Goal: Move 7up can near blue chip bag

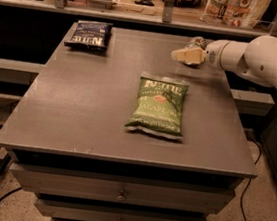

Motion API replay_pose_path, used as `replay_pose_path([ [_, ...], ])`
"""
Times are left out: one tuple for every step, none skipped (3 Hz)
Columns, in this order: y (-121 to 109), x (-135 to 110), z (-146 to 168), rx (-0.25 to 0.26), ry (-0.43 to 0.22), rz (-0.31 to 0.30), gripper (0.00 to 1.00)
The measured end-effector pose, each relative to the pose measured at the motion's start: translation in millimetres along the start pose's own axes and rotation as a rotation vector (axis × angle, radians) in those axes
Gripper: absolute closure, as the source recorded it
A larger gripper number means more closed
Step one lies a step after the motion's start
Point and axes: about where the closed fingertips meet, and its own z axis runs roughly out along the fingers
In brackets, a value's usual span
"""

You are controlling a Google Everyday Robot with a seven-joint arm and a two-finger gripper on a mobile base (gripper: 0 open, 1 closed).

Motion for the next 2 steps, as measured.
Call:
replay_pose_path([
  [-8,6,13,0.016,-0.013,0.036,0.0],
  [-15,15,25,0.027,-0.003,0.06,0.1],
])
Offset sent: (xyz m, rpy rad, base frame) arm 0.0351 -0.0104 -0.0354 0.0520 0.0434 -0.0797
